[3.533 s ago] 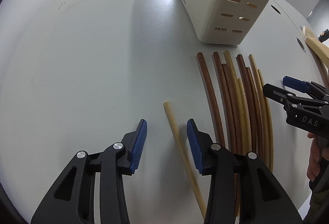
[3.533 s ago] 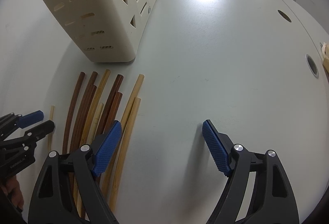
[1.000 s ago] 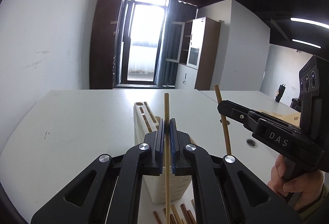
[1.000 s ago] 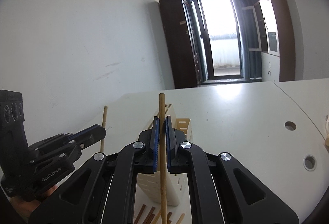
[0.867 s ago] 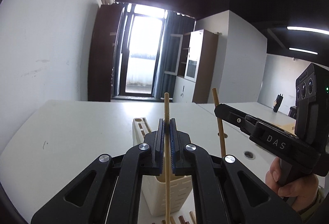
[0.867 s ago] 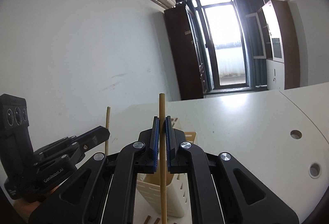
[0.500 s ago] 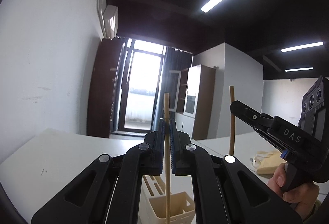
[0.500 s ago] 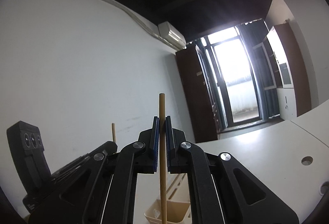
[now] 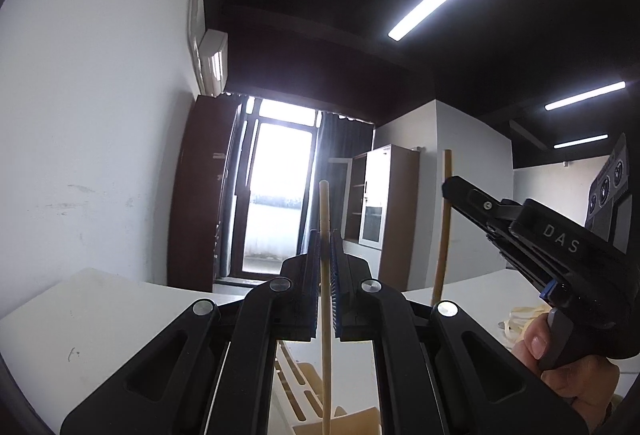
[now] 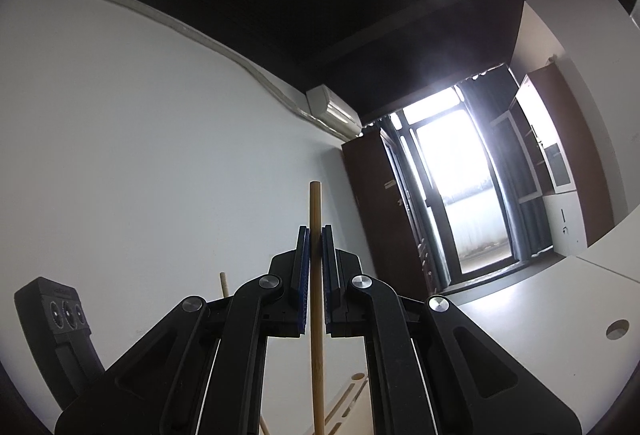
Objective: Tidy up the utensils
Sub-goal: 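Lift both held chopsticks upright and carry them over the cream holder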
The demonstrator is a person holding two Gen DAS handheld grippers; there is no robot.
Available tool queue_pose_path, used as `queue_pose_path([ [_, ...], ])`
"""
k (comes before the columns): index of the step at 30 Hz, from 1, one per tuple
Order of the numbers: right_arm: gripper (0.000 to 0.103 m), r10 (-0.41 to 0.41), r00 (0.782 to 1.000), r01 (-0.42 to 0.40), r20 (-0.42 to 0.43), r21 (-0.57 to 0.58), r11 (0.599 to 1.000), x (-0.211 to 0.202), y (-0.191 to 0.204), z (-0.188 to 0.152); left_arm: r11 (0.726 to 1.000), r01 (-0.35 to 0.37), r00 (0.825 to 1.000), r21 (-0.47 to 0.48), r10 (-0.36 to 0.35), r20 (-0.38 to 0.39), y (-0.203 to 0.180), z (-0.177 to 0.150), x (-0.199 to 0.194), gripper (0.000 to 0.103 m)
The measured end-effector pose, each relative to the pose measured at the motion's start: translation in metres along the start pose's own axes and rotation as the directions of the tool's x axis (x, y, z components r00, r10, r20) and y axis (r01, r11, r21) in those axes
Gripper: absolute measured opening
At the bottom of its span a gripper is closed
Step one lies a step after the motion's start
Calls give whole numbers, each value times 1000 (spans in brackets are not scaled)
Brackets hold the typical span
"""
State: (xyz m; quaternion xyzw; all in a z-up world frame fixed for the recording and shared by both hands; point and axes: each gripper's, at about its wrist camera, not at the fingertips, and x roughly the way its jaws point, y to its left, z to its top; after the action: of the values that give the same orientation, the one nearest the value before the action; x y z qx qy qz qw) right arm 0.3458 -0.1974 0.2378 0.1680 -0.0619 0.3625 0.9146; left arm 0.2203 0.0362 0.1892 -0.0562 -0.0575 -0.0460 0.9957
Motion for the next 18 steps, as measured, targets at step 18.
queue_pose_path([
  [18, 7, -27, 981, 21, -190, -33, 999, 4, -11, -34, 1000, 23, 989, 11, -21, -143, 7, -37, 8, 4],
])
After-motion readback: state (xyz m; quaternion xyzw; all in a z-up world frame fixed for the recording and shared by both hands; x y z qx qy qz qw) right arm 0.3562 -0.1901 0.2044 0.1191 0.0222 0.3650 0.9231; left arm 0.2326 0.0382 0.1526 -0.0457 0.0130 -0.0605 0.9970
